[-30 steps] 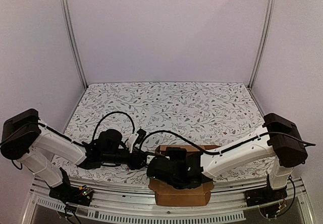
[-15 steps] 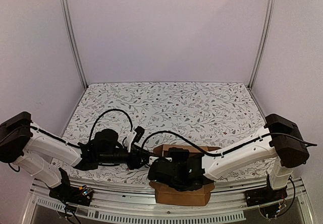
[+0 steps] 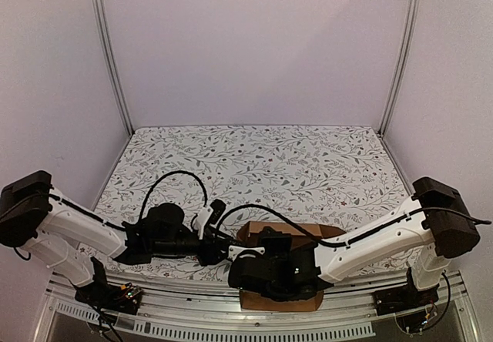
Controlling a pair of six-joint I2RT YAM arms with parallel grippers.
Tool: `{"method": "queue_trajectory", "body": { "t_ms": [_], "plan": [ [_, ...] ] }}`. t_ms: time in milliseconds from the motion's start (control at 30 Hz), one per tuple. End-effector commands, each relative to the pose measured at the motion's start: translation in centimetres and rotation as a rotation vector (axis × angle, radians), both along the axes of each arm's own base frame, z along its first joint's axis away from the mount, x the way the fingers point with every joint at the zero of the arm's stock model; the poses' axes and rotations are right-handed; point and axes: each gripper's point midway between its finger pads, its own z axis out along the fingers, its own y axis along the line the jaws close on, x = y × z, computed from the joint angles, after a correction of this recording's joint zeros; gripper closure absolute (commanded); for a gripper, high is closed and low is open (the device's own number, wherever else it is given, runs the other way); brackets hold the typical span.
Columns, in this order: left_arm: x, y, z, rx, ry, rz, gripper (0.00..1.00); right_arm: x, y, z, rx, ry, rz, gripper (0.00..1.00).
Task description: Fold the paper box
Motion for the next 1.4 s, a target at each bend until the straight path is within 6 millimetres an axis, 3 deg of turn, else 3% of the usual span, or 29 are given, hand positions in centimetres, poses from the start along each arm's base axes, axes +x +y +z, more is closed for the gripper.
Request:
{"method": "queue_trajectory", "body": {
  "t_ms": [0, 267, 633, 1200, 1367],
  "plan": [
    [-1.1, -0.8, -0.3, -0.001, -0.031, -0.039, 0.54, -0.5, -0.1, 1.9, 0.055, -0.045, -0.010, 1.00],
    [-1.8, -1.8, -0.5, 0.013, -0.065, -0.066, 0.46, -0.9, 0.2, 2.3, 0.056, -0.054, -0.008, 1.00],
    [-1.8, -4.0, 0.9, -0.021, -0.125, -0.059, 0.37, -1.1, 0.8, 2.6, 0.106, -0.017, -0.011, 1.00],
    [-1.6, -6.2, 3.0, -0.108, -0.192, 0.007, 0.35, -1.3, 0.8, 2.7, 0.192, 0.035, -0.035, 1.00],
    [-1.9, -6.4, 2.9, -0.124, -0.204, -0.009, 0.36, -1.1, -0.1, 2.1, 0.191, 0.052, -0.043, 1.00]
  ]
}}
